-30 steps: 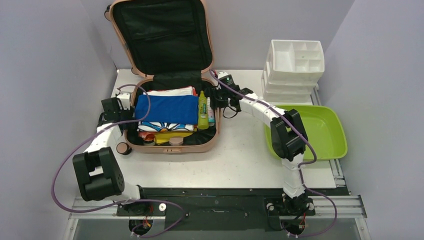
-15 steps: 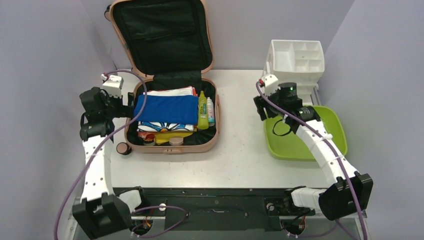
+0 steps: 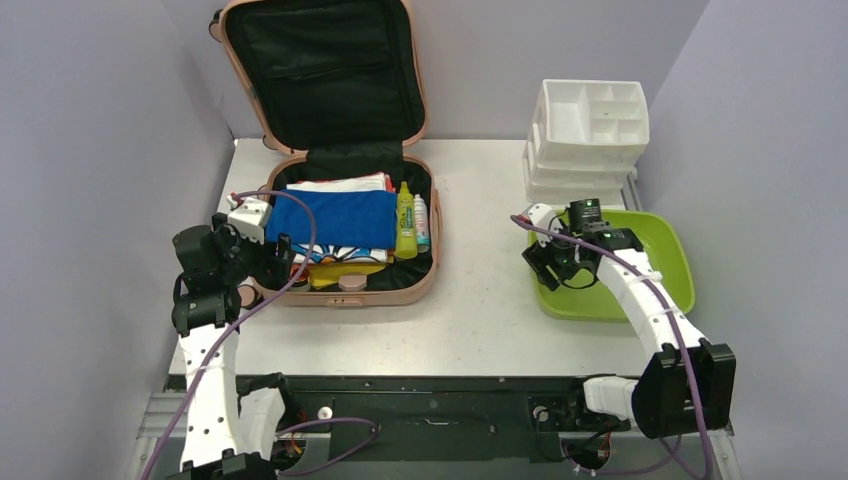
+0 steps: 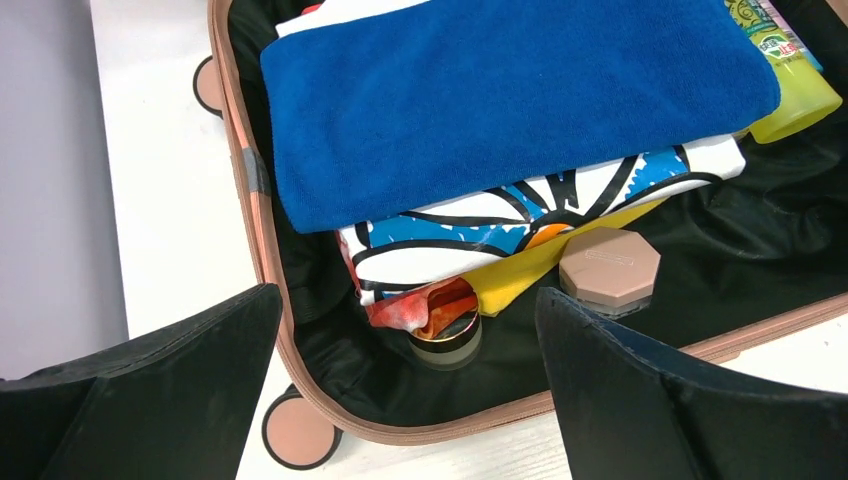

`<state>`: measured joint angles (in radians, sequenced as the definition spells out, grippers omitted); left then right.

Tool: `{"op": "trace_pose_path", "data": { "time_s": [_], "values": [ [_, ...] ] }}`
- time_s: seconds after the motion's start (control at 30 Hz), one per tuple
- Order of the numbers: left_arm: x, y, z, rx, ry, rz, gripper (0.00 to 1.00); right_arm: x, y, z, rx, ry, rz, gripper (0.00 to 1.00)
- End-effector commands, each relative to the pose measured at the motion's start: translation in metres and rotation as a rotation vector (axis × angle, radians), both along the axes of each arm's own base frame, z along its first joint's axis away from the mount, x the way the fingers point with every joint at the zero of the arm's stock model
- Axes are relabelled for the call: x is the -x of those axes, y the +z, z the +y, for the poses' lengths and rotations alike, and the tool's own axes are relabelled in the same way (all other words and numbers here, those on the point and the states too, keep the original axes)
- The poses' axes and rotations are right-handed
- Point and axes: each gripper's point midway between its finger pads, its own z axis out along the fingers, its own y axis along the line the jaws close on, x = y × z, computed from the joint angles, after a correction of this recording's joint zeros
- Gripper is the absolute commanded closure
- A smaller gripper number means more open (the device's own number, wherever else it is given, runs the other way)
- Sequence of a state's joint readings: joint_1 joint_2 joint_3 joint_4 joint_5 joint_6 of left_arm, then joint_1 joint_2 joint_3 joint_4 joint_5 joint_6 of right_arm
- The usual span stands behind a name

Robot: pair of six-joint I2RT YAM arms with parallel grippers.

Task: Open, take out, and arrange the luggage
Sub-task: Adjust the luggage at the center of the board, then move the bin to the center of the board.

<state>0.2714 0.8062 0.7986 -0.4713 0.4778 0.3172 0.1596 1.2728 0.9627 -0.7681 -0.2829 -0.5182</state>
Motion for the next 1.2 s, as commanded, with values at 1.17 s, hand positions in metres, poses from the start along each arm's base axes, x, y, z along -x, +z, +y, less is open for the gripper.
{"op": "trace_pose_path", "data": {
  "time_s": [1.17],
  "values": [
    [-0.005,-0.005,0.011,0.102,0.006,-0.003,0.04,-0.131,-0.029,0.194,0.063,0.696,-0.262,0.34]
  ]
}}
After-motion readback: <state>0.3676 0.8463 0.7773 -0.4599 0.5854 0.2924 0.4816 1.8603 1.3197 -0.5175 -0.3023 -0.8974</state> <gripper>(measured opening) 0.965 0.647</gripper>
